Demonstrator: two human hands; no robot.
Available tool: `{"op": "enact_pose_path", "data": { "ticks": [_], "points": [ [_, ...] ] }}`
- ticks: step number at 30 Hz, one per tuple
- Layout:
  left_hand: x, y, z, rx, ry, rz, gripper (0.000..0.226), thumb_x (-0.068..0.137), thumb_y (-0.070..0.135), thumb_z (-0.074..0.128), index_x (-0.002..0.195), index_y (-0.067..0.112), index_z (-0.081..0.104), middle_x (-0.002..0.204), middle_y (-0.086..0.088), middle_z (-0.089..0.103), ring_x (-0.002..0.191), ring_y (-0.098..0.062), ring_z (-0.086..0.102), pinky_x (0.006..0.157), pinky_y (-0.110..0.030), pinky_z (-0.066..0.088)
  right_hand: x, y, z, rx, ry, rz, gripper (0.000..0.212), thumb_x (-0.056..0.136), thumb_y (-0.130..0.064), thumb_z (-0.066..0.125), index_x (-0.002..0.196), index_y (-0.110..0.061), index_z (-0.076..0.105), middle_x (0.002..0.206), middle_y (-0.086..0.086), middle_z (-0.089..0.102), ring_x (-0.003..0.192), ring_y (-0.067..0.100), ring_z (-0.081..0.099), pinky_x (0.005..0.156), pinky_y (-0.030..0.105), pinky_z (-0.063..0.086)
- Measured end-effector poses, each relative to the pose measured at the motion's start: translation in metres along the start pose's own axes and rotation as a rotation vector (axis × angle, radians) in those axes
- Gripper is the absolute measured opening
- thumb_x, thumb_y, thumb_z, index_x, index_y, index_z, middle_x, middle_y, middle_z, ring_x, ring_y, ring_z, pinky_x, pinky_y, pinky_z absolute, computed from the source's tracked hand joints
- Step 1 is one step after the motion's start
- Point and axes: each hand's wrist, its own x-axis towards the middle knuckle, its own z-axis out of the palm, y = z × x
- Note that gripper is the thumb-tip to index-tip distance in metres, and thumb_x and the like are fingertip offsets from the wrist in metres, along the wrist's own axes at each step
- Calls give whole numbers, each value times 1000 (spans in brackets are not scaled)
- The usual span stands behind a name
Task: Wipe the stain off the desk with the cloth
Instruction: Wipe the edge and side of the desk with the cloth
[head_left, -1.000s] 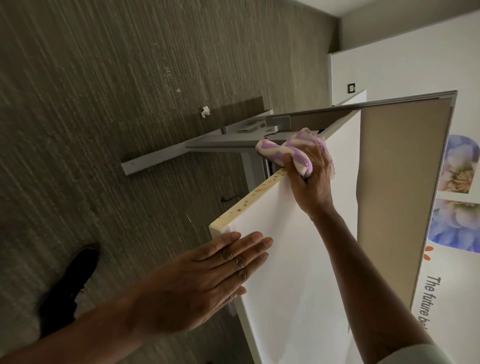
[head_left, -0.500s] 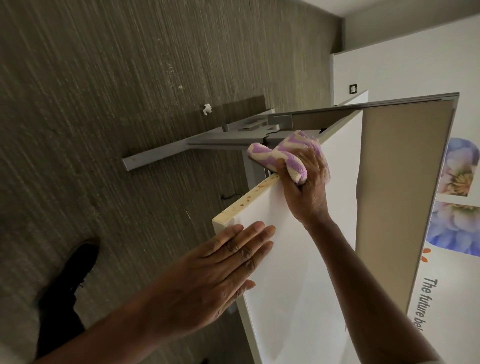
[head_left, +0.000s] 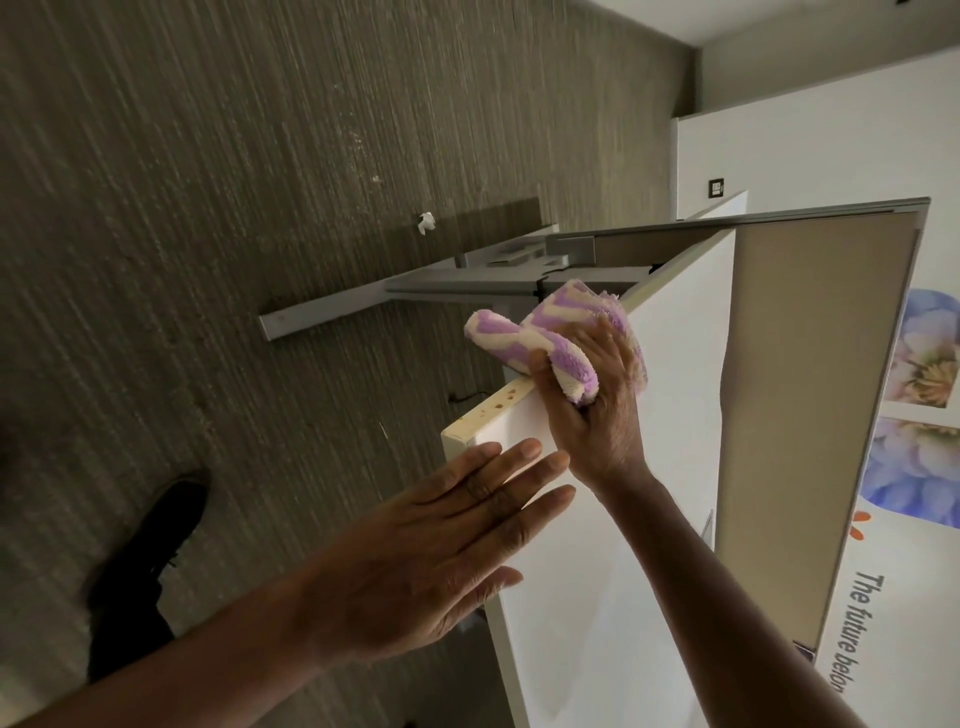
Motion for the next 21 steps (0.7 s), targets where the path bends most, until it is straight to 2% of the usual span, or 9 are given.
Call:
{"op": "enact_pose_path", "data": {
  "ticks": [2,4,7,9,10,12,17,19,21],
  "points": [
    [1,0,1,-28,7,6,75,107,43,51,163,8,17,173,-14,12,160,-29,11,130,-42,12,-2,-11,-1,32,-3,16,38,96,-37,59,106,-3,71,108,3,69,106,13,60,100,60,47],
    [2,0,1,-52,20,15,76,107,45,50,163,7,17,173,-14,11,160,-29,10,131,-41,10,-9,-19,-1,60,-26,18,39,97,-39,58,108,-3,70,112,-1,63,110,8,55,110,54,42],
    [3,1,3,-94,37,17,79,106,49,48,163,6,13,173,-14,9,160,-28,9,131,-40,7,-20,-21,2,-72,-55,-82,27,84,-4,74,104,13,69,117,7,59,113,13,52,118,17,27],
    [3,1,4,-127,47,14,82,106,50,49,164,6,11,173,-13,8,160,-28,10,131,-39,8,-24,-23,3,-58,-51,-118,25,85,4,72,101,21,66,112,25,65,109,20,52,113,4,24],
    [2,2,4,-142,52,11,83,105,50,50,164,7,10,173,-13,7,160,-28,10,131,-39,8,-24,-26,4,-20,-50,-119,27,88,-1,66,100,23,65,108,32,67,106,22,53,111,2,25],
    [-1,3,4,-156,62,6,85,105,51,51,164,7,9,173,-12,7,160,-28,11,131,-38,8,-22,-33,5,42,-73,-117,37,85,-13,58,98,21,66,101,33,69,103,22,56,109,3,29],
    [-10,7,1,-138,71,-2,85,105,51,50,163,7,9,173,-12,7,160,-28,12,131,-39,10,-22,-42,9,122,-93,-141,26,85,-15,64,109,-7,59,103,16,72,108,7,57,110,8,32],
    [-13,9,-2,-129,74,-1,86,104,51,51,163,6,8,173,-13,6,160,-29,12,131,-39,10,-23,-49,11,131,-72,-110,26,95,-35,58,109,-14,59,106,3,69,109,6,58,114,26,36],
    [-16,10,-4,-129,90,-6,87,104,51,52,163,6,6,174,-12,4,160,-29,12,131,-39,10,-26,-55,13,115,-55,-69,46,100,-51,48,106,-10,69,105,2,73,106,13,63,111,45,41]
  ]
}}
